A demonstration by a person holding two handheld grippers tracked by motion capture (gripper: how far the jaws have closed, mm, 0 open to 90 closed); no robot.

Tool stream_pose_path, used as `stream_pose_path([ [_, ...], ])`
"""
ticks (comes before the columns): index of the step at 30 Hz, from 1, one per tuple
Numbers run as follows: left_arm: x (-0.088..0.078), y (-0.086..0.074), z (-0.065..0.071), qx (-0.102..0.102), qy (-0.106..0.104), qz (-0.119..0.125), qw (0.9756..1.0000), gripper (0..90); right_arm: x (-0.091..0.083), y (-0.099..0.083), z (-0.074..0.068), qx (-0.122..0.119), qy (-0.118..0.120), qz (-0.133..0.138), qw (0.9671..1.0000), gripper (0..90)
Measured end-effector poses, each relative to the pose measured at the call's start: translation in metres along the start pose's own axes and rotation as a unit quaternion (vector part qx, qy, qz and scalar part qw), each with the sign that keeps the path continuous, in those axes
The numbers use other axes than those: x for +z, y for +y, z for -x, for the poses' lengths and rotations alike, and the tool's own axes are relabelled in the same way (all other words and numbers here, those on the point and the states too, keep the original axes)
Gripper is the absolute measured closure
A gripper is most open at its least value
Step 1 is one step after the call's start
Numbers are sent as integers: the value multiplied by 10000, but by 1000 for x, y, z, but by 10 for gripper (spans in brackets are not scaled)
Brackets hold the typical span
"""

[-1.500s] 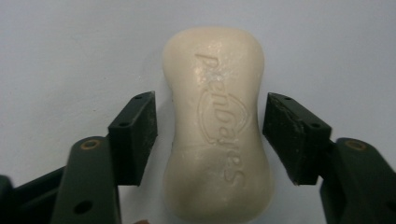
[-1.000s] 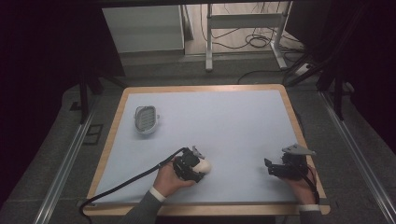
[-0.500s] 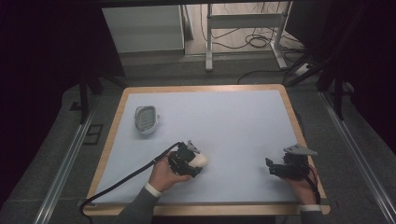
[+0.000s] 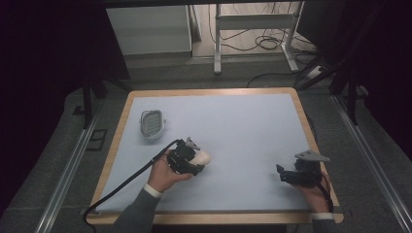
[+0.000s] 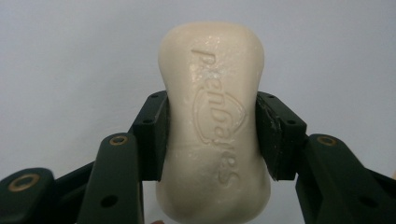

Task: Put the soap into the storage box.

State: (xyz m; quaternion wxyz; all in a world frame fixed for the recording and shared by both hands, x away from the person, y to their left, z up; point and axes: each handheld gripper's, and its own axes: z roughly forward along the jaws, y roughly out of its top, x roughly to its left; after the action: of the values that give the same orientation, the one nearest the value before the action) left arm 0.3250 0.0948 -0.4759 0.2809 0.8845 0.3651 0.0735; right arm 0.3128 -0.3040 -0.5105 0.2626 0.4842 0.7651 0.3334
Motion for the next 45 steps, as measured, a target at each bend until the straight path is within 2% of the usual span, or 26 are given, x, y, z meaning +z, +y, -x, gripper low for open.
stream_pose_path([
  [4,-6,1,-6,-9,50,-28,10000,493,-1,0,0,9,4,10,10000,100],
  [10,-16,1,-12,-38,145,77,9999,494,0,0,0,9,1,-11,10000,100],
  [20,-22,4,-27,-187,213,130,9995,494,1,-1,1,14,-13,-17,10000,100],
  [36,-33,9,-48,-387,442,211,9981,494,2,-2,1,16,-9,-60,10000,100],
  [45,-38,13,-58,-437,512,226,9975,493,2,-2,1,22,-18,-65,10000,100],
])
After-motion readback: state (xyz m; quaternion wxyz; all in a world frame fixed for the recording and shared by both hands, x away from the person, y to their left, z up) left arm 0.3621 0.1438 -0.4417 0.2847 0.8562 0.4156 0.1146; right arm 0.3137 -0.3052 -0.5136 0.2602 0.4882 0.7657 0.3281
